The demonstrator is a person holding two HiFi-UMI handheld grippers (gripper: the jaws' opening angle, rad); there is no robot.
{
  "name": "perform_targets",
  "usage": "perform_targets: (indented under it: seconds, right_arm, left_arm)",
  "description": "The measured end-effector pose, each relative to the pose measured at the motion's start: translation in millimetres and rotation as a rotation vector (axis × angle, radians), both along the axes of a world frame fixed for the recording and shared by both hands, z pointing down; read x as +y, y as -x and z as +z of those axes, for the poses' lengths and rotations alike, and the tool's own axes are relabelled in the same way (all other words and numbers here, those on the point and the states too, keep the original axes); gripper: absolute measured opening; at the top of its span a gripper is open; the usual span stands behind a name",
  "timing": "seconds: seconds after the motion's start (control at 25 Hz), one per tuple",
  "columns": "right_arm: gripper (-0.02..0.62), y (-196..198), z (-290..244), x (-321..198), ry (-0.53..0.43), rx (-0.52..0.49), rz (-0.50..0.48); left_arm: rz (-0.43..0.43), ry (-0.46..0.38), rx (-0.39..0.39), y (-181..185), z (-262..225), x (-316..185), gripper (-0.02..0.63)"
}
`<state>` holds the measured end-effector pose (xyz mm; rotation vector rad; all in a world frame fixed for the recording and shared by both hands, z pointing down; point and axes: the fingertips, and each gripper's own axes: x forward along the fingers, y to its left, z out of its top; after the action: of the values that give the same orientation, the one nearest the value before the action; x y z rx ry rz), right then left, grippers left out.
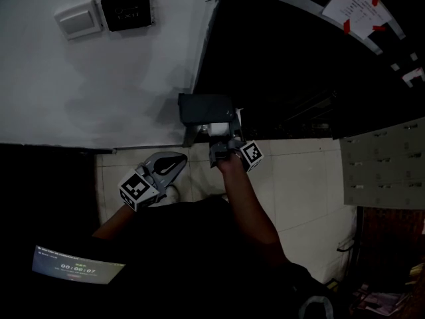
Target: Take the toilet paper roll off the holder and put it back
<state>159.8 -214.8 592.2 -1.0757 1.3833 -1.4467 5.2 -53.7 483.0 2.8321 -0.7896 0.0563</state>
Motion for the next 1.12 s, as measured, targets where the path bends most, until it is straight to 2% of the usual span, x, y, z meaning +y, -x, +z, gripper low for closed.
perform_targets:
  seconds: [0.24, 0.52, 0.92, 1.12]
  right_arm:
    - [0.445, 38.4, 0.0, 6.2, 0.005, -0.009, -0.050]
    - [0.445, 75.4, 12.5, 17.0, -0.006, -0.072, -0.043]
    - [0.448, 80.6, -0.3, 24.6, -0.035, -0.011, -0.080]
    - [0.448, 78.9, 1.2, 42.3, -0.023, -0.021, -0.112]
  left_arm:
    - [-0.013, 0.004, -0.002, 7.2, 0.6, 1.1, 0.003]
    - [-0.014, 0.013, -0.007, 10.1, 2.6, 1.4, 0.003]
    - [-0.009, 0.019, -0.003, 8.9, 3.0, -0.2, 0.003]
    - [-0.004, 0.017, -0.003, 6.0, 3.5, -1.6, 0.003]
